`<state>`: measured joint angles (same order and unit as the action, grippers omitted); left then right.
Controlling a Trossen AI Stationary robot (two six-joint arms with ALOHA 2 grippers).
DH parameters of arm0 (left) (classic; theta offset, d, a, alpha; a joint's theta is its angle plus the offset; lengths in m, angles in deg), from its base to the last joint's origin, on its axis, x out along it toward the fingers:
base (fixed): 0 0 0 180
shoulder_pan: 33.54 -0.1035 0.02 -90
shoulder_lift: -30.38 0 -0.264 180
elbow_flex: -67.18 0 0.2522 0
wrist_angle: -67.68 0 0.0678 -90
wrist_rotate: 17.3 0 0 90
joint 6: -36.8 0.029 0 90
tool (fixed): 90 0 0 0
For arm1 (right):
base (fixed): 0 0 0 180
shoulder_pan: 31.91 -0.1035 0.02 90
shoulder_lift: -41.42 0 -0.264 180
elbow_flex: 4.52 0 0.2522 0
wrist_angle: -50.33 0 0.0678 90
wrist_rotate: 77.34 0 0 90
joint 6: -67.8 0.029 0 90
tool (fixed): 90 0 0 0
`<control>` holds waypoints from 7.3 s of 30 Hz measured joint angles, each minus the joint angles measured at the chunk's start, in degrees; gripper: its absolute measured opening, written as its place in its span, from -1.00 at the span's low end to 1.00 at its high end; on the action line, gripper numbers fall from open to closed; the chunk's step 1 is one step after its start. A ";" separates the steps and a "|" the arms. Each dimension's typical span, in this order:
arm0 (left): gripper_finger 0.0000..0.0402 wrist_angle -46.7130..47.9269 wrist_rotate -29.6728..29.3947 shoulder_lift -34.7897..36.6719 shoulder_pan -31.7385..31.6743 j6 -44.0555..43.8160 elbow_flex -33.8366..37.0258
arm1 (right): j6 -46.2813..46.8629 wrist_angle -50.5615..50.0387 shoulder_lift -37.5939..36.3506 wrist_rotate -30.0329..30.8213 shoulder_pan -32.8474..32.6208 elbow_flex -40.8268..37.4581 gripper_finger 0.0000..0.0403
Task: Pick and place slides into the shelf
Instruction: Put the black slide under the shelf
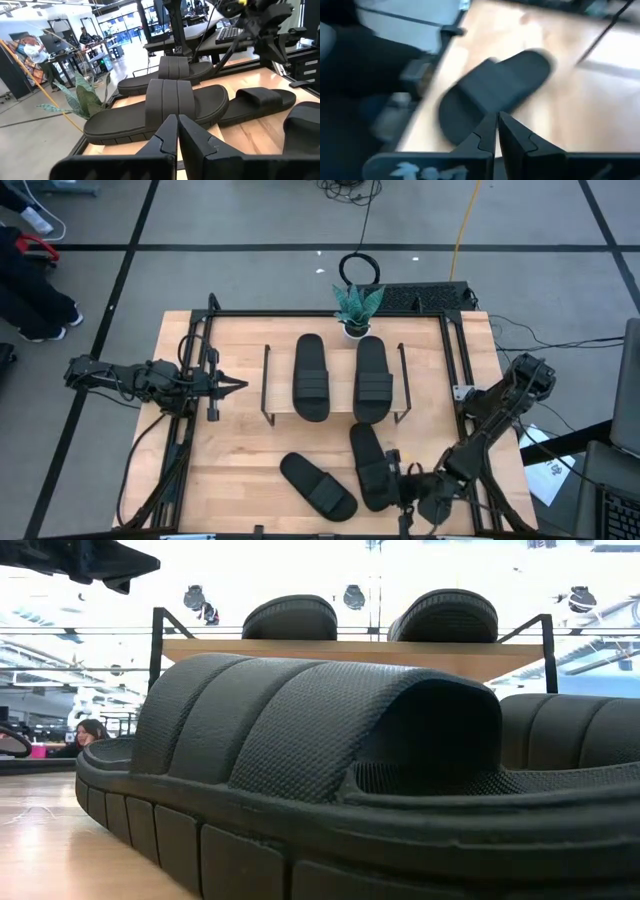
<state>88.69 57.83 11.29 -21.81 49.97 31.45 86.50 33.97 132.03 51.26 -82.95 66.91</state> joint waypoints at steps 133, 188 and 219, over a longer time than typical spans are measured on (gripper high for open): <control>-0.98 2.51 3.45 -0.02 0.00 -3.92 0.02 | 49.67 -87.32 40.94 21.35 5.97 39.09 -1.00; -0.89 2.47 5.84 -0.02 -0.02 -4.25 0.02 | 42.48 -87.46 35.32 16.14 7.58 35.61 -1.00; -0.89 2.38 5.84 0.00 -0.02 -4.36 0.02 | 52.18 -83.10 35.34 8.26 12.08 31.90 -0.97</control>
<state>91.07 63.66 11.29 -21.84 45.62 31.47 138.67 -49.13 167.37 59.53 -70.87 98.80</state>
